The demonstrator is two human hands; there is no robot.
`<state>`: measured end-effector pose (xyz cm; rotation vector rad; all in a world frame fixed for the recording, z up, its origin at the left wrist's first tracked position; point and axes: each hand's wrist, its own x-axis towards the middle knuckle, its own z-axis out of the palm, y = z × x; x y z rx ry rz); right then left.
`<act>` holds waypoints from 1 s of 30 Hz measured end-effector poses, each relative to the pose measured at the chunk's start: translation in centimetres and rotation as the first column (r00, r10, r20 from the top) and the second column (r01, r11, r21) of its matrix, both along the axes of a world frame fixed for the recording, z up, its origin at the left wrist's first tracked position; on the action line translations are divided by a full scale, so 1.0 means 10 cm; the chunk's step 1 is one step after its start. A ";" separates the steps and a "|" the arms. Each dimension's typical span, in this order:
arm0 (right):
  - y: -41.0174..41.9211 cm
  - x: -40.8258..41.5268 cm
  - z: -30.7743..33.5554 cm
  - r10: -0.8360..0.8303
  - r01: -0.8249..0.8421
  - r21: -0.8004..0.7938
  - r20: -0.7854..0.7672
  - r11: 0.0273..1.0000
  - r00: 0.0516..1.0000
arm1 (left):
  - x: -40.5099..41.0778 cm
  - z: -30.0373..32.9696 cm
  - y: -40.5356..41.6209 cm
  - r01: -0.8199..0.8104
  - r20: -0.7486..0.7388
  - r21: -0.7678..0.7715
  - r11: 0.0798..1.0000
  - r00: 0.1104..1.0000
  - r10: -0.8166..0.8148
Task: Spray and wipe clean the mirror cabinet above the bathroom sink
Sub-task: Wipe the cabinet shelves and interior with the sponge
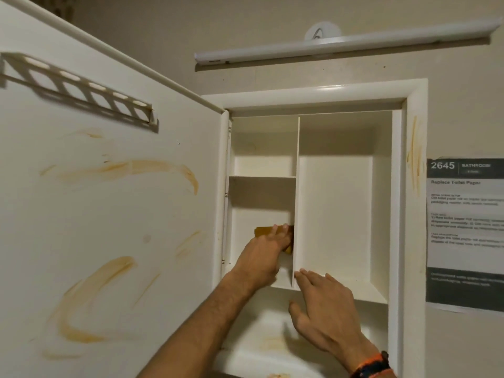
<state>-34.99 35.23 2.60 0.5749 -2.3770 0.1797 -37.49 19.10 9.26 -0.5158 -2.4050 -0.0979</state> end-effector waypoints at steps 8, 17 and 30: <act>-0.01 0.02 0.00 -0.027 0.027 0.026 0.014 0.999 1.000 | 0.21 0.00 -0.10 -0.010 0.448 0.139 0.990 0.892 -0.054; 0.01 0.05 0.04 -0.026 0.026 0.025 0.021 0.999 0.999 | 0.44 -0.16 -0.21 0.029 0.423 0.188 0.982 0.900 -0.108; 0.05 0.12 0.14 -0.011 0.005 0.035 0.160 0.999 0.987 | 0.99 -0.30 -0.31 0.061 0.239 0.571 0.818 0.941 -0.238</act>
